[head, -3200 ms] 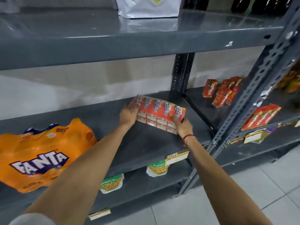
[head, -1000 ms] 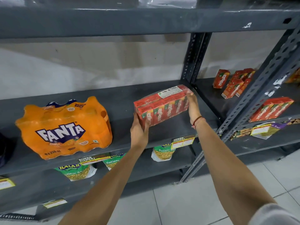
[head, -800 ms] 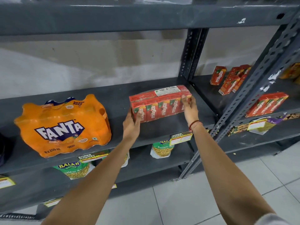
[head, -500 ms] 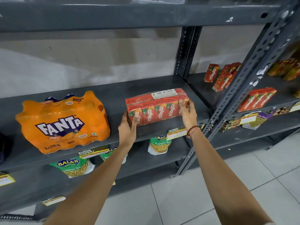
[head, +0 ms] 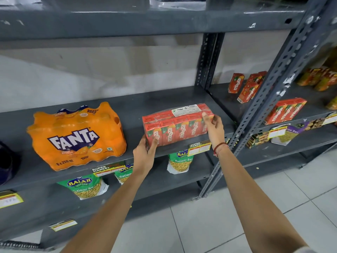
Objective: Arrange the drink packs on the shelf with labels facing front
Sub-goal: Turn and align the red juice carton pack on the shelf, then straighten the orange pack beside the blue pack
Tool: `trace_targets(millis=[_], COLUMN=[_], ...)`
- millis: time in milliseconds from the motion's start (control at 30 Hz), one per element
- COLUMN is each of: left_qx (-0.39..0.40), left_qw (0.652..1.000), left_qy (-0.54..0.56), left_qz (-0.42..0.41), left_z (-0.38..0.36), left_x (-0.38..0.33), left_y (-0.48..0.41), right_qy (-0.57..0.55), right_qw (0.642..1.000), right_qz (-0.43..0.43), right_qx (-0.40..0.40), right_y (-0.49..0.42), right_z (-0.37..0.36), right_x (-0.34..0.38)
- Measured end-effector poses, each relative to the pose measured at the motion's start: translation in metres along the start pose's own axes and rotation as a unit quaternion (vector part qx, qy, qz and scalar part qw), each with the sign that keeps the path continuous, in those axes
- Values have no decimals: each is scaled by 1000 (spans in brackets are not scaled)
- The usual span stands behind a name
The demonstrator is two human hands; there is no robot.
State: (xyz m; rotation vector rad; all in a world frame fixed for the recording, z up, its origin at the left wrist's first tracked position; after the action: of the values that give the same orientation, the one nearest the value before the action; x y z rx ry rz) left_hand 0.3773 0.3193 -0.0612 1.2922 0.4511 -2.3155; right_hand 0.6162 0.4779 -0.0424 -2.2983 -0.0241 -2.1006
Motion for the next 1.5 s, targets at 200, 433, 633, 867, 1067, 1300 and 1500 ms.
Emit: trace_targets(millis=[200,433,633,867,1067,1300,1500], left_qx=[-29,-27,-46,-56,-43,6,-33], left_qw=[999,998,997,998,998,1000,999], left_qy=[-33,-52,-61,-38,-34,0,-19], left_qz=[-4,-9,-18,-17,-23,-10,-2], left_z=[1,-15,-24,-31,-33,-29,23], left_x=[-3,-21,-37,-38,-38,-33,0], left_y=[0,-2,0,0,-5,-5,25], right_qy=[35,52,39,47,52,72,111], right_qw=[999,998,998,998,997,995,962], right_qz=[-10,-16,-25,-40,-36,1,193], right_qx=[-13,-32,-39,-33,-52,-75,-156], right_y=[2,-11,-22,-29,-26,-8,75], right_z=[-2,24,40,48,50,49,9], right_x=[-8,-6,-8,-9,-12,7,46])
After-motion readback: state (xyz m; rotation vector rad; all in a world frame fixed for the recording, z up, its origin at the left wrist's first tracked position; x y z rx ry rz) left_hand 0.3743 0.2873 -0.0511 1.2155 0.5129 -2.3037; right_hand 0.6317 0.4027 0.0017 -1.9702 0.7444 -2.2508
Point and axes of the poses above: each hand's wrist, its own y-axis away from the middle knuckle, its own z-axis out of the back of the hand, x = y × z, the point moved 10 cm from there along -y, towards the middle knuckle, and after that the axes turned 11 degrees about -y, right-handed, at the moved point
